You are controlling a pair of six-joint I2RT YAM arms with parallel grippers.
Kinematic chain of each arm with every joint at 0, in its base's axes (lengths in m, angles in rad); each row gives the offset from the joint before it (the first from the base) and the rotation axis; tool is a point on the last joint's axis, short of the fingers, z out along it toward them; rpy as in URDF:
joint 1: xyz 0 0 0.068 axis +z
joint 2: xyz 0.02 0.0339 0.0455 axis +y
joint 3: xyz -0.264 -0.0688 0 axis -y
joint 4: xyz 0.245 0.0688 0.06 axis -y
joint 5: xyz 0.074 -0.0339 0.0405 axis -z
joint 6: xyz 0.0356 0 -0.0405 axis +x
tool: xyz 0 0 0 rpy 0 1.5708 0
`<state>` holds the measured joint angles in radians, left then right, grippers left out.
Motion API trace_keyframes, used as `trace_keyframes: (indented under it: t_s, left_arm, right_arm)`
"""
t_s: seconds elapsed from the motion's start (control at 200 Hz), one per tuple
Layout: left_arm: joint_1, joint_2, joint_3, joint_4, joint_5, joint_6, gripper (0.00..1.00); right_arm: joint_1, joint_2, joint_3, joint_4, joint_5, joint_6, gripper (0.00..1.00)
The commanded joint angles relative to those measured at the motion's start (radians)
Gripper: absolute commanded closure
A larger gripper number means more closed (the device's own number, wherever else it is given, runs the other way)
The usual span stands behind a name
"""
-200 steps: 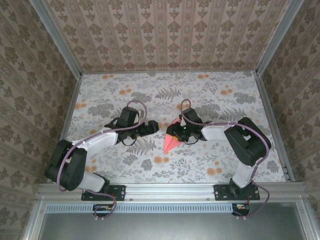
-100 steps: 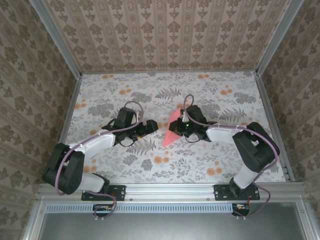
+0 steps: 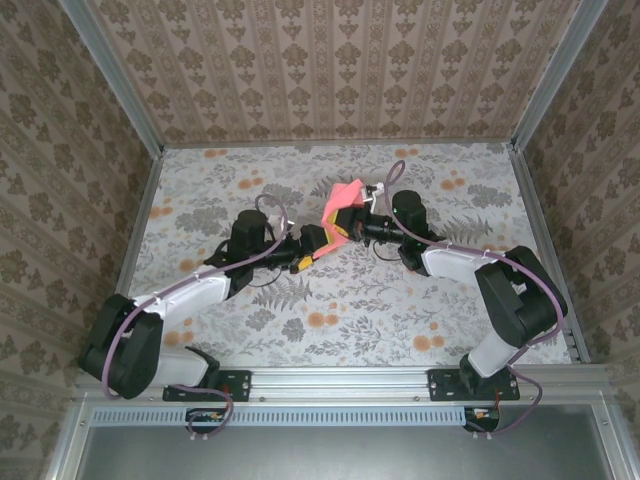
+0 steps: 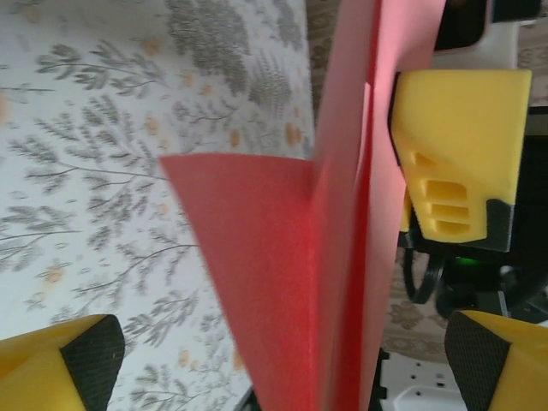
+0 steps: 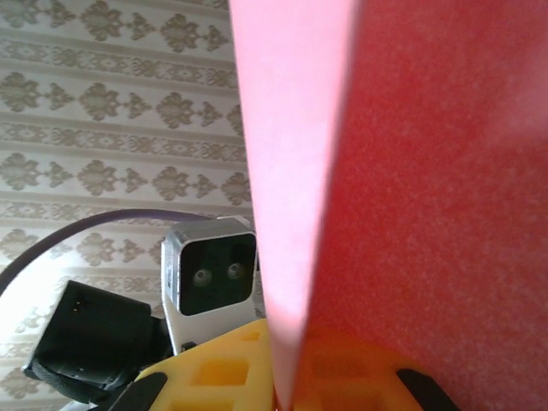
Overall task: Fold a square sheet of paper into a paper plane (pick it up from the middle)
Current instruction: Turn over the paper at the center of the table.
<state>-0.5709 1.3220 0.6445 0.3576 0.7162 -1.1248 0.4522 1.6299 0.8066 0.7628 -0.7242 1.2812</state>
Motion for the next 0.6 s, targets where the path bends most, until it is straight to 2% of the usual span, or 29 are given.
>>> trace_keyframes:
  t_s: [0.0,0.205,0.35,0.595]
  left_arm:
    - [-0.003,0.024,0.016,0.164,0.032,-0.073,0.07]
    - [-0.001,0.049,0.005,0.286,0.026,-0.113,0.33]
    - [0.002,0.045,-0.007,0.302,0.021,-0.116,0.52]
    - [0.012,0.014,-0.016,0.258,0.012,-0.089,0.72]
  right_arm:
    - [0.009,0.014,0.021,0.09,-0.053,0.061,0.89]
    - [0.011,0.015,-0.004,0.105,-0.063,0.072,0.89]
    - [0.01,0.016,-0.01,0.102,-0.066,0.072,0.89]
    - [0.007,0.026,-0.014,0.088,-0.064,0.07,0.87]
